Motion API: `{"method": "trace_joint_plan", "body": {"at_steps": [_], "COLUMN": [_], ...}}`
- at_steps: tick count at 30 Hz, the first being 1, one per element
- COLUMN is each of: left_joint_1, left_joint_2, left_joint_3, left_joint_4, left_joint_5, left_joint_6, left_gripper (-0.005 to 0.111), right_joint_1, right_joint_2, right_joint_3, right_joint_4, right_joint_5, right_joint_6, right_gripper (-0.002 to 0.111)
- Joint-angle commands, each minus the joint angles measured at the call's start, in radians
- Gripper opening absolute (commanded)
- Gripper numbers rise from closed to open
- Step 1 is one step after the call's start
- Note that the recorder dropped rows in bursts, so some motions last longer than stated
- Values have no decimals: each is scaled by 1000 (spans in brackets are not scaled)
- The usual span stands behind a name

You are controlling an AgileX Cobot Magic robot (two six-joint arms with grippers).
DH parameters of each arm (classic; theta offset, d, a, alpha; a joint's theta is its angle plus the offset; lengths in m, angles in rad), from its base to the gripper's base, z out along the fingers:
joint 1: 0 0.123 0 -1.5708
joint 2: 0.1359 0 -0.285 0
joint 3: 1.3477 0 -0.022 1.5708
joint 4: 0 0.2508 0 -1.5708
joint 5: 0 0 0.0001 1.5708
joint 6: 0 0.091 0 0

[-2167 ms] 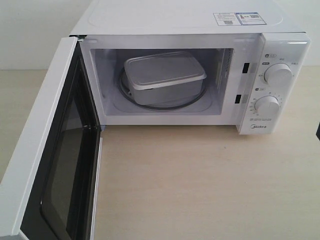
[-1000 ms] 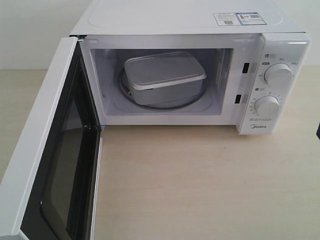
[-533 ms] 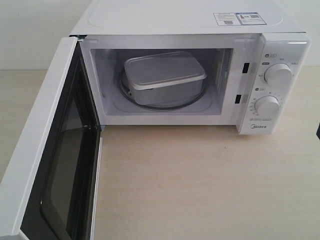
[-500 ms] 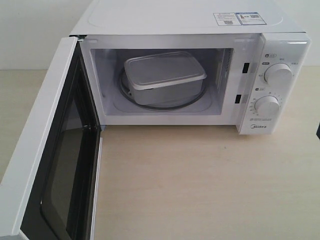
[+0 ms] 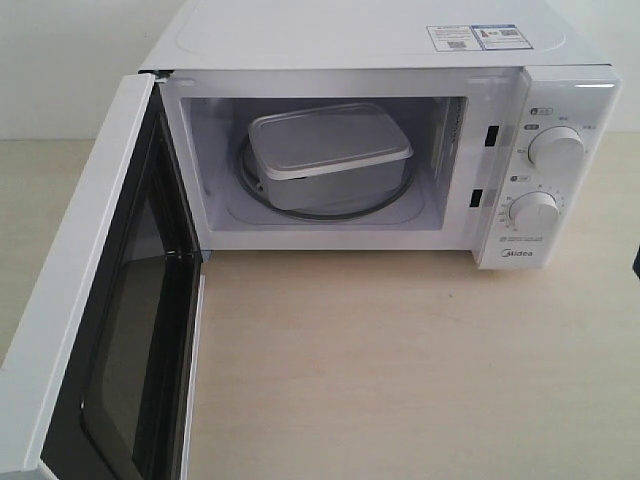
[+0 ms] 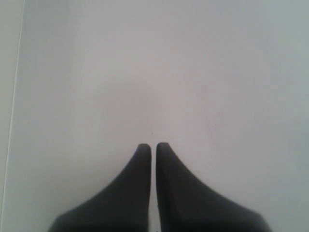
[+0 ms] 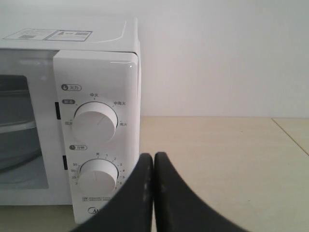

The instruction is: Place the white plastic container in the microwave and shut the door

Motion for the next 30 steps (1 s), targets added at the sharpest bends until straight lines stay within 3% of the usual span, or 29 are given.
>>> {"method": "trace_joint_plan", "body": {"at_steps": [1, 14, 19, 23, 27, 30], "left_joint_1": [-2, 0, 0, 0, 0, 0], "left_joint_2": [6, 17, 89, 183, 289, 389], "left_joint_3": [-6, -6, -13, -108, -251, -358], "left_joint_4": [4, 4, 4, -6, -168, -484], "left_joint_5": [-7, 59, 242, 415, 638, 853], "left_joint_6": [-7, -28, -257, -278, -85, 296], "left_gripper": [4, 4, 4, 4, 4, 4], "right_joint_1": [-3, -3, -3, -3, -3, -3], "right_joint_2": [-9, -9, -9, -9, -9, -9], "right_joint_3": [7, 7, 7, 7, 7, 7], "right_joint_4": [1, 1, 1, 1, 1, 1], "right_joint_5": [-12, -12, -12, -12, -12, -12], "right_joint_6": [-1, -1, -1, -1, -1, -1], "right_gripper": [0, 0, 0, 0, 0, 0]}}
